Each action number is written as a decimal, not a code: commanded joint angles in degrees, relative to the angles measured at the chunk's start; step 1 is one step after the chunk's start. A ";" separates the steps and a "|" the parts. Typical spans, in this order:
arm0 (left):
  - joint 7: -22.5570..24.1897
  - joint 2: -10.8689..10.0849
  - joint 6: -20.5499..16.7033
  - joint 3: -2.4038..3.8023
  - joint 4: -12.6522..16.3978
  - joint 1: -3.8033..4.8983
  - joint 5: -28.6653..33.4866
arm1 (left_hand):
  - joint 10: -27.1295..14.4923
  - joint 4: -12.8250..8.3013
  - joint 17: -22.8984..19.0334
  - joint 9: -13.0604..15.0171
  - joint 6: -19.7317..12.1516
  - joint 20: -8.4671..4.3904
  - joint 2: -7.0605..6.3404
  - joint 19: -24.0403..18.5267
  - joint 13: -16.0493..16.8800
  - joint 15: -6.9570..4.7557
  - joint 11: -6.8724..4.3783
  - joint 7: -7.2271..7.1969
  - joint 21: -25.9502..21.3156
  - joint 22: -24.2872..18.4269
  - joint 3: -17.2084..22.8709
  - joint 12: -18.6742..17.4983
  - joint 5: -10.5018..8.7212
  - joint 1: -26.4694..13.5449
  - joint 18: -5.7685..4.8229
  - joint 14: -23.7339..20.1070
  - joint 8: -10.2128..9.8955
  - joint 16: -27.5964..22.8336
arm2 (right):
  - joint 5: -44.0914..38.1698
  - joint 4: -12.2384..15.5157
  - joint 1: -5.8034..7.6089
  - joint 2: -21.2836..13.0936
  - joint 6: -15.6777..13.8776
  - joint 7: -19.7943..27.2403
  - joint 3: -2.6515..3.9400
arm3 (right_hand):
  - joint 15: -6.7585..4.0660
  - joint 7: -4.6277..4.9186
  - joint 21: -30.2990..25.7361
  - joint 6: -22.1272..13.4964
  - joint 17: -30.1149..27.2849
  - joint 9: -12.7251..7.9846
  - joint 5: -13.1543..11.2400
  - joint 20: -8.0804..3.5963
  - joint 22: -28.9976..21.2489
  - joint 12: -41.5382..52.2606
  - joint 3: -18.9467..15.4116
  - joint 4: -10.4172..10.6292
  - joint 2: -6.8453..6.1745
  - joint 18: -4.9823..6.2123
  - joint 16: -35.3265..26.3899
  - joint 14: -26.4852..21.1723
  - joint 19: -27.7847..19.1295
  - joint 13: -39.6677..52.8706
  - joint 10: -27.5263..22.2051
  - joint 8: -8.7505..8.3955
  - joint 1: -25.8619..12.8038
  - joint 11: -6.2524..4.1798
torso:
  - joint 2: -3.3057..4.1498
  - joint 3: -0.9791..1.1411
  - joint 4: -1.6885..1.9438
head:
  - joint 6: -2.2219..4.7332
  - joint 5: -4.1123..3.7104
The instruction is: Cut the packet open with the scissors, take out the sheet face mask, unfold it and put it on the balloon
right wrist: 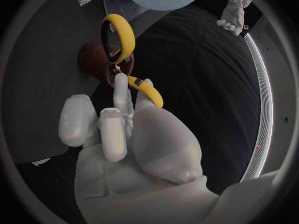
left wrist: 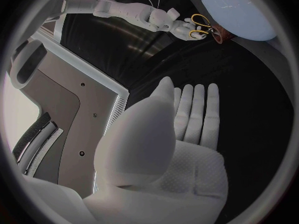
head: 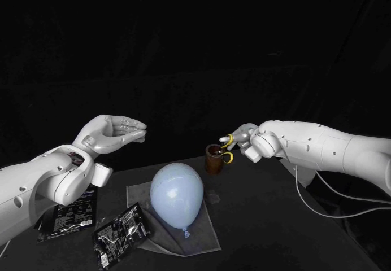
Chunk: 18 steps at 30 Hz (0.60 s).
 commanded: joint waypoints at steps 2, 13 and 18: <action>0.07 0.09 0.48 0.06 0.05 0.10 0.69 | 0.28 -0.06 -0.14 -0.14 0.18 0.18 -0.43 0.42 -0.04 -0.06 0.20 0.19 0.07 0.02 0.38 -0.30 0.08 -0.48 0.61 0.26 -0.35 -0.46 | -8.31 0.17 0.40 0.39 -0.61 1.30 0.04 | -0.49 -0.25 0.83 -0.22 0.74 0.07 -0.15 0.05 9.00 3.41 -1.66 0.17 -1.05 0.45 0.60 2.29 0.66 2.96 -1.23 0.64 -0.56 -0.16 | 0.02 0.00 0.02 | -0.09 -0.02; -0.18 0.05 0.64 0.06 -0.03 0.10 0.71 | 0.28 -0.06 -0.14 -0.14 0.18 0.18 -0.43 0.42 -0.04 -0.06 0.20 0.19 0.07 0.02 0.38 -0.30 0.08 -0.48 0.61 0.26 -0.35 -0.46 | -19.60 -1.76 0.82 1.96 -2.66 3.34 0.07 | -0.63 -0.33 1.10 -0.92 1.27 -0.09 -0.21 -0.12 9.15 7.62 -1.39 -0.26 -1.20 0.38 0.79 2.52 0.87 7.17 -3.81 1.55 0.91 -0.22 | 0.03 -0.01 0.06 | 0.14 0.05; -0.28 -0.05 0.66 0.05 -0.05 0.10 0.73 | 0.29 -0.06 -0.16 -0.18 0.21 0.18 -0.43 0.44 -0.03 -0.04 0.22 0.23 0.06 0.02 0.41 -0.35 0.08 -0.54 0.61 0.24 -0.39 -0.51 | -23.92 -2.79 0.84 2.22 -2.55 4.13 0.07 | -0.47 0.14 -0.32 -2.15 -0.76 -0.49 -0.16 0.02 8.76 6.30 -0.50 -3.81 1.17 0.65 -0.14 1.72 0.05 6.82 -6.74 1.41 7.56 -0.04 | 0.06 0.01 0.05 | 0.16 0.12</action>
